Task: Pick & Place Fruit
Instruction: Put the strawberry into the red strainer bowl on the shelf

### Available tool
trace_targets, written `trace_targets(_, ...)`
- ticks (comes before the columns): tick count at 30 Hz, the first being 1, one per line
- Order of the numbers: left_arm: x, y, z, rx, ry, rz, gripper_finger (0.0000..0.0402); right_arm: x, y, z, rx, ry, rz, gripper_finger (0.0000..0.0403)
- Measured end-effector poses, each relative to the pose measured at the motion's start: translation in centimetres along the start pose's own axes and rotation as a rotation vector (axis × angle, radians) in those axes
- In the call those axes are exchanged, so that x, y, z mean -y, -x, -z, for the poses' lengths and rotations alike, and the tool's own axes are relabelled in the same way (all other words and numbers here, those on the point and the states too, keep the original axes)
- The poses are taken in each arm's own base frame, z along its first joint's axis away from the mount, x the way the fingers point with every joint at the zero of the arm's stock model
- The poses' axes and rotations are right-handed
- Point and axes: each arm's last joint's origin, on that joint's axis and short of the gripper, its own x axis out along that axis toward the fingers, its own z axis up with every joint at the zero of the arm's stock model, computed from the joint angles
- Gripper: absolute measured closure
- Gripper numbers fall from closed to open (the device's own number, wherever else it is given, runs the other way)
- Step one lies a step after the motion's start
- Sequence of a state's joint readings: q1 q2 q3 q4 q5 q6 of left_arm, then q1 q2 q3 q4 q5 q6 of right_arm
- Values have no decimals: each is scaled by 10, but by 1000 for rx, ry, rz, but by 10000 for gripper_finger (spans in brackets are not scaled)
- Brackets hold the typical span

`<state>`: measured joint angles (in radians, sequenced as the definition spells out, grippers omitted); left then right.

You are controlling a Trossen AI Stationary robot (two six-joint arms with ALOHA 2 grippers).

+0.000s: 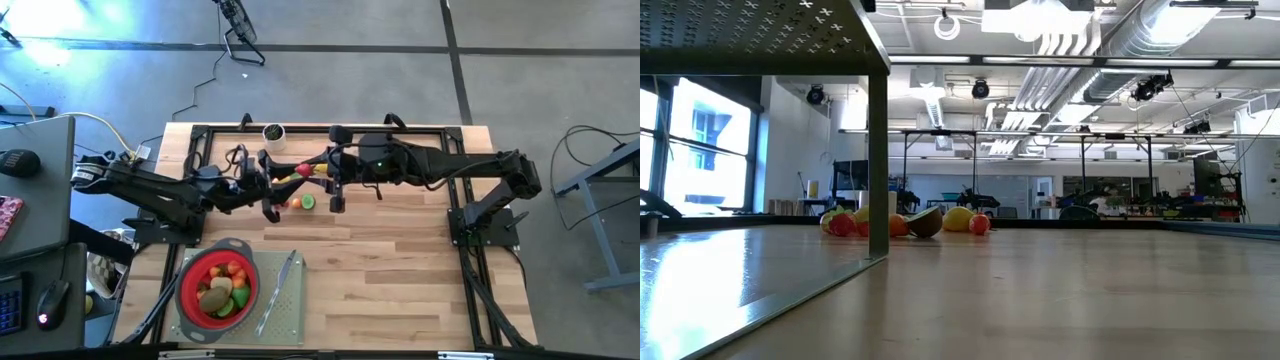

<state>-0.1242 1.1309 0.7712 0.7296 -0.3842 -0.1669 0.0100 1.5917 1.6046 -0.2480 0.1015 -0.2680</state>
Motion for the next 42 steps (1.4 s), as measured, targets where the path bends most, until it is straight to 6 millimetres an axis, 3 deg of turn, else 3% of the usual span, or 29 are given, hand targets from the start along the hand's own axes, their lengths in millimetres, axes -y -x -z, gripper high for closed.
trace_targets(19, 0, 0, 2, -19, 39, -2, 219, -8, 0, 0, -4, 33, -40, 263)
trace_targets(31, 0, 0, 2, -24, 85, 5, 147, -8, 0, 0, -7, 31, -43, 261)
trace_targets(42, -1, 0, 2, -18, 90, -38, 144, -14, 0, 0, -7, 36, -80, 261)
